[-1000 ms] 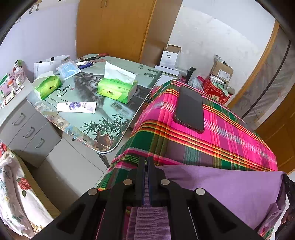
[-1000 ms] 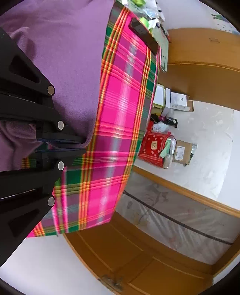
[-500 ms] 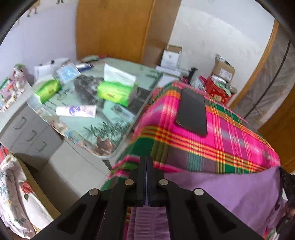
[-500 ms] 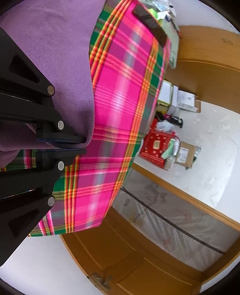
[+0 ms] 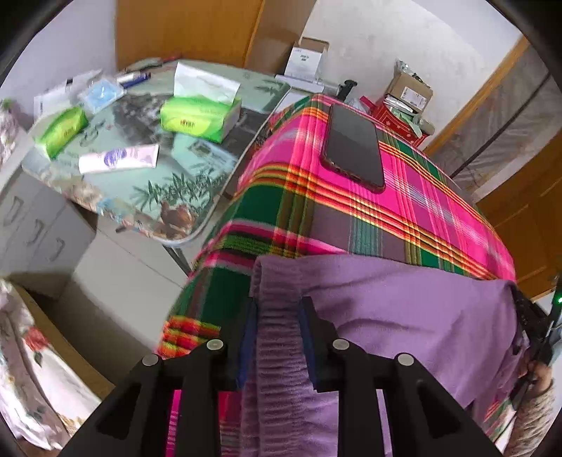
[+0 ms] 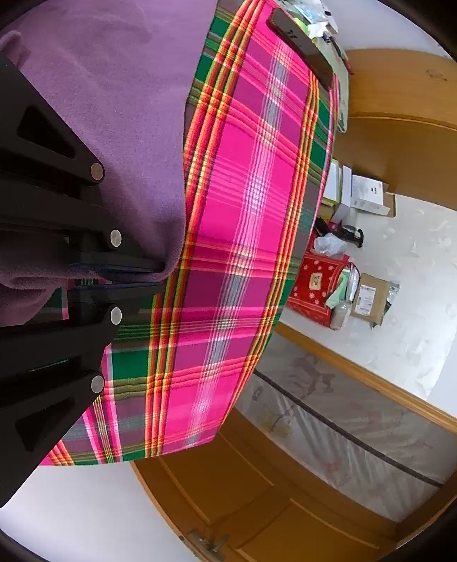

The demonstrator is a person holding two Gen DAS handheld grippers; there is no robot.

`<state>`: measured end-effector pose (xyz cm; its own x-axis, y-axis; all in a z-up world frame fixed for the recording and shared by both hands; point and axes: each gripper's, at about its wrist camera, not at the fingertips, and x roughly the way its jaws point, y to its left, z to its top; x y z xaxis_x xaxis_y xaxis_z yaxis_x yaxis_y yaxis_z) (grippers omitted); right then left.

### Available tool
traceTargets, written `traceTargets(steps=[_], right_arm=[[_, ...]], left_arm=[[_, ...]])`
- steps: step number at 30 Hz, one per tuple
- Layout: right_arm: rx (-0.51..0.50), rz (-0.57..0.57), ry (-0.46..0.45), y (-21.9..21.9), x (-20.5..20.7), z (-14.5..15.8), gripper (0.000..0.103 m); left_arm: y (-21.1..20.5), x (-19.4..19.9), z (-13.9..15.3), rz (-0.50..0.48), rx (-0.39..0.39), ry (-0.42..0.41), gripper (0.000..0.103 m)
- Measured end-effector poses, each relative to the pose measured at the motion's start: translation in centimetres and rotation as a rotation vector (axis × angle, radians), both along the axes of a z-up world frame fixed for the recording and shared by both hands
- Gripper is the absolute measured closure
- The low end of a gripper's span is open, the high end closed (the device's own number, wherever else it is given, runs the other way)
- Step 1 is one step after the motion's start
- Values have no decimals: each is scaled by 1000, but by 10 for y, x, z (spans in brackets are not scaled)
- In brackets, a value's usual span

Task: Fold clothes

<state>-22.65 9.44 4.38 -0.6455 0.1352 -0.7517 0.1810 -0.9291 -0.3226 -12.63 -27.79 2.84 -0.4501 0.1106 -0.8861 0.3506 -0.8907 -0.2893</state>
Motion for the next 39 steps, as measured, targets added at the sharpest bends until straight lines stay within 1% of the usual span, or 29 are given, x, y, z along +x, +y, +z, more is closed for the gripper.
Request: traceTargets(steps=[3,4,5,6,9,13,16,18,21,23,26,28,34,37,39], right_arm=[[-4,-2,-4,-2,-2,-1,98],[-5,-3,-4,-3,-2,-1,98],[-6,-3,-3,-4,-2,-1,98],[-5,-1,3,-5,-1,0,98],[0,4,26,-6,-1,3,98],[10,6,46,-9,-2,7,100],[16,-11,77,-12,-4,12,100],[9,-28,95,-13,-6,17,100],[15,-41,121,-14,-12,20,100],[16,-48,117,-17,-15,18,100],[54,-36,75,-24,-19,6,100],[61,-32,56,-23,-18,1,100],[-53,-30,21,-6,-6,14,95],[-80,-28,45,-1,8,25,94],[-96,-28,75,6,21,35,93]], left_arm=[[0,-3,-1,23,-4,-10,78],[-1,-3,-2,39,3,-3,80],[-2,-2,-1,48,6,9,87],[-3,-2,-1,51,-4,18,91],[-8,-1,4,66,-14,46,97],[-10,0,16,87,-45,95,98],[-13,-2,20,103,-54,110,98],[-14,-3,20,109,-64,108,98],[-20,-4,13,127,-50,94,98],[-23,-4,8,140,-42,83,98],[-22,-1,3,152,-37,65,98],[-20,-1,4,144,-44,64,97],[-10,12,16,94,-69,81,96],[-6,26,25,69,-81,102,96],[-2,35,30,45,-88,108,94]])
